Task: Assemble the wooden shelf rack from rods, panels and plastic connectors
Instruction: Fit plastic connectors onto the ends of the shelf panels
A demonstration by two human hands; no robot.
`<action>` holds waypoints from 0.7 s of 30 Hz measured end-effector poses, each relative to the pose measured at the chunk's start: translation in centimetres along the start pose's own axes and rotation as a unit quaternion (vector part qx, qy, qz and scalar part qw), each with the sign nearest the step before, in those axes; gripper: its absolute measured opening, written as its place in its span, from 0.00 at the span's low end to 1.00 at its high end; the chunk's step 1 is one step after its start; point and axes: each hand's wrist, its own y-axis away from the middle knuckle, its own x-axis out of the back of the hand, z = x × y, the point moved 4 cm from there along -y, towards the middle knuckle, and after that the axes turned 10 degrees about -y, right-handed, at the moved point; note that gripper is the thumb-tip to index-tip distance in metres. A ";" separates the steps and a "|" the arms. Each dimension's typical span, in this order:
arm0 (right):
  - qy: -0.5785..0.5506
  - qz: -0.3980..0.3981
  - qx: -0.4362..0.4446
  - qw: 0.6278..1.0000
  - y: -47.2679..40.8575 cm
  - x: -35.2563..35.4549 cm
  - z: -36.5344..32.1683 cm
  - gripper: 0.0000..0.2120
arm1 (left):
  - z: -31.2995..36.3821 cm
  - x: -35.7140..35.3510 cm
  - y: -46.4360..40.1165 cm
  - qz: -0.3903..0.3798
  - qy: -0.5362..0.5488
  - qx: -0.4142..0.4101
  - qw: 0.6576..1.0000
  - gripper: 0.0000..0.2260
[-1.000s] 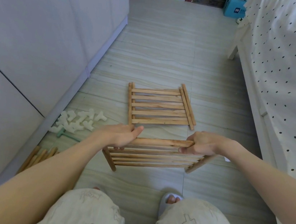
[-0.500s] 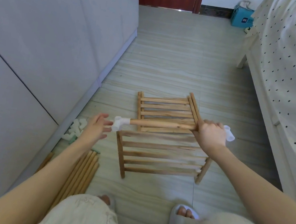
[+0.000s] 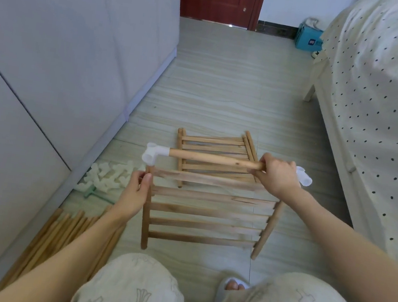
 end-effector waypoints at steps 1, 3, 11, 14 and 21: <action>-0.011 0.006 -0.002 1.000 -0.4 0.7 -0.3 0.17 | 0.7 0.3 -0.4 0.011 0.021 -0.004 1.000 0.14; -0.023 0.026 -0.007 0.999 -1.2 1.7 -0.6 0.20 | 2.1 0.6 -1.1 0.038 0.054 -0.010 0.998 0.17; -0.037 0.188 0.102 0.976 2.4 1.3 -0.7 0.14 | 2.2 1.0 -2.6 0.173 0.003 0.029 0.985 0.23; -0.065 0.219 0.046 0.973 6.0 -2.3 2.3 0.17 | 0.3 0.9 -2.7 0.176 -0.009 0.051 0.983 0.24; -0.491 -0.144 -0.348 0.786 7.7 -13.3 7.2 0.20 | -4.7 -2.0 -4.3 0.105 -0.007 0.174 0.979 0.25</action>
